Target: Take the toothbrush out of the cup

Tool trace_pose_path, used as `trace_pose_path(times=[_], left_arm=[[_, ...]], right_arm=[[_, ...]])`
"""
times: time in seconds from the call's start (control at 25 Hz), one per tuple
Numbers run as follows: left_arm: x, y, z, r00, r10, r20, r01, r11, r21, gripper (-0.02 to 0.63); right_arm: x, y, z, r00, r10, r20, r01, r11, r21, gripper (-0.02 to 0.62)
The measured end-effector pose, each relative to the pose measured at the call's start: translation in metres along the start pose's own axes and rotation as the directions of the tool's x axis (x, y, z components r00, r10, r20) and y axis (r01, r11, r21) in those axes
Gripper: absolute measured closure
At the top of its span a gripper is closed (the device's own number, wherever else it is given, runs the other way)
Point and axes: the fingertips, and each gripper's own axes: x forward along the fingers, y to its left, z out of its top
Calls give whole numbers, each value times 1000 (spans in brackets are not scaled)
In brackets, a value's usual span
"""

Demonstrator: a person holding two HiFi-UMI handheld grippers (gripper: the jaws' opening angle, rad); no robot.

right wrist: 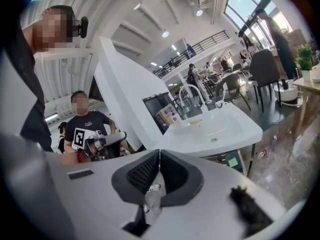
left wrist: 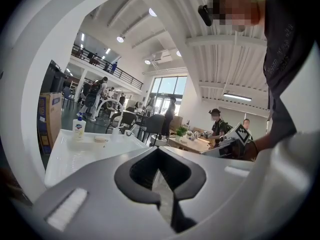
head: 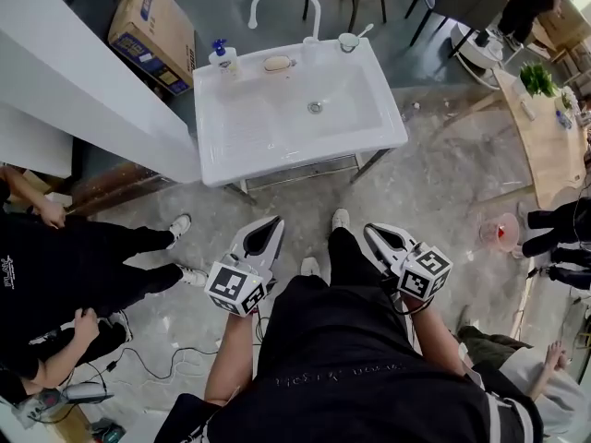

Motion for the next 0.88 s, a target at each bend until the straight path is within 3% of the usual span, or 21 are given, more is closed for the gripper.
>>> trace_pose_path(times=[0.4,0.88], left_arm=[[36,30,16,999,51,8,-51,999,1,600],[124,75,47,996,93,6,-93,996,-3,600]], right_arm=[[35,-37,33,999,51,2,-51,999,-1,581],[87,-128,83,995,98,-11,-98,995,24,581]])
